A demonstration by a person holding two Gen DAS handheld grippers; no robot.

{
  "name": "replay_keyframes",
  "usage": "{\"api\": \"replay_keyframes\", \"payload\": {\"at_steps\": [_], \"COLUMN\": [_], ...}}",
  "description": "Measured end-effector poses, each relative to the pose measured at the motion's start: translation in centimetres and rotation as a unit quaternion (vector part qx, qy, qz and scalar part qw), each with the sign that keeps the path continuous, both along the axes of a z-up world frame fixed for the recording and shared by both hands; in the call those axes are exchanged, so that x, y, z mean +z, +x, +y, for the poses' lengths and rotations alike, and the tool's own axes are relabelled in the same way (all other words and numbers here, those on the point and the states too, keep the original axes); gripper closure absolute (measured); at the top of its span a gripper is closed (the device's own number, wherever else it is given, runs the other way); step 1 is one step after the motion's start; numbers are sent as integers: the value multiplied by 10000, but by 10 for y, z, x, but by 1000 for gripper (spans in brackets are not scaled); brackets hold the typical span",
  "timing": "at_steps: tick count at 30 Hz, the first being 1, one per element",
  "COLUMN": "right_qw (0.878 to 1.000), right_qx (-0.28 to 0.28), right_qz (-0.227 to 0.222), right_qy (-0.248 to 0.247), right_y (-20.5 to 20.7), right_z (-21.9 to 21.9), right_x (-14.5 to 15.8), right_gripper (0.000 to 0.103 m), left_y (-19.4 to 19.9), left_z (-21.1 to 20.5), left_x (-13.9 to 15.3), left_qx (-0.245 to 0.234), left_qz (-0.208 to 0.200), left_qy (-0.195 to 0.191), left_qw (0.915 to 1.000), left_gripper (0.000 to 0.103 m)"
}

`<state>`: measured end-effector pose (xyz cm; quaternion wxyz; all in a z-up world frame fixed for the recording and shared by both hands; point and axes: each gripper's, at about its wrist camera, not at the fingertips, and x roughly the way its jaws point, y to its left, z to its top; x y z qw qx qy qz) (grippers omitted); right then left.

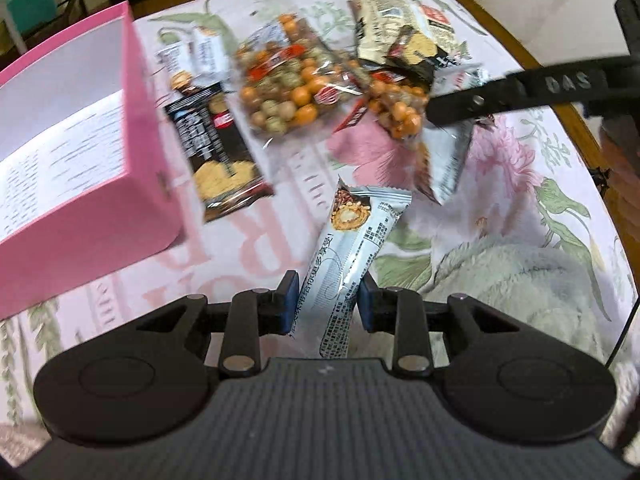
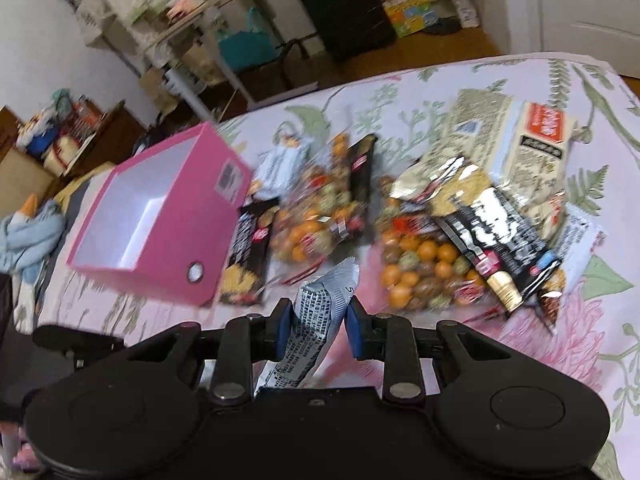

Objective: Organize snacks
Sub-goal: 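Carry both white bars over the pink box with both tools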

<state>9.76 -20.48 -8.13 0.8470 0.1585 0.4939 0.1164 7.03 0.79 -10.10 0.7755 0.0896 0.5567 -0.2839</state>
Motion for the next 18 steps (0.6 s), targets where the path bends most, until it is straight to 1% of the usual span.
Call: {"api": "replay_keyframes", "payload": {"at_steps": [2, 3, 8, 10, 14, 18], "right_qw": [9998, 9996, 9967, 9945, 9876, 9799], "right_qx": [175, 260, 769, 1015, 1543, 1965], "right_qz": [73, 100, 245, 258, 143, -107], "right_qy": [22, 24, -27, -90, -248, -314], "right_y": [-2, -3, -7, -9, -13, -9], "right_z": [8, 13, 43, 56, 84, 108], "right_x": [3, 4, 15, 24, 44, 61], "right_gripper": [70, 70, 70, 70, 70, 70], "left_y": [-2, -3, -9, -12, -13, -10], "left_z": [3, 6, 25, 33, 52, 75], "left_x": [3, 5, 14, 18, 33, 51], "left_qx": [20, 14, 105, 156, 303, 560], "left_qz": [-28, -27, 155, 242, 380, 333], "left_qy": [239, 294, 338, 318, 176, 63], "left_qw": [9997, 9996, 9993, 9991, 9987, 9979], "left_gripper": [73, 73, 73, 73, 73, 73]}}
